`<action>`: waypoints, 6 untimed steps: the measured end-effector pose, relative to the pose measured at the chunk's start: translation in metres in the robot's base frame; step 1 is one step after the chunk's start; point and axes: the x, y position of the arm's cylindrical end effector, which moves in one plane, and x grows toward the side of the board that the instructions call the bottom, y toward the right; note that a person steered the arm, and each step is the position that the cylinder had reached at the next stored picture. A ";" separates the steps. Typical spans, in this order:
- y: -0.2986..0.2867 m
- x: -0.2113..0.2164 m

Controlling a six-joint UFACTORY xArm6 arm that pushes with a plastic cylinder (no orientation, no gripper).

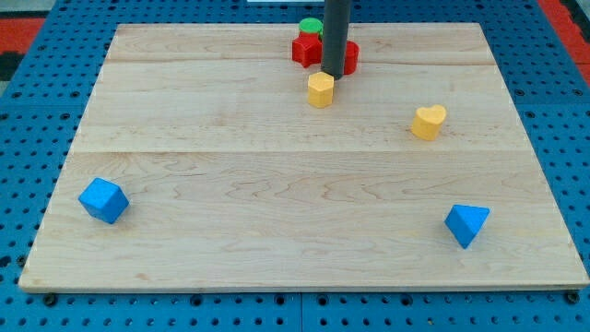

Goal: Move the blue triangle to the left of the yellow heart

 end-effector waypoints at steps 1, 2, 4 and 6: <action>-0.036 0.001; 0.011 0.041; -0.029 0.043; 0.059 0.094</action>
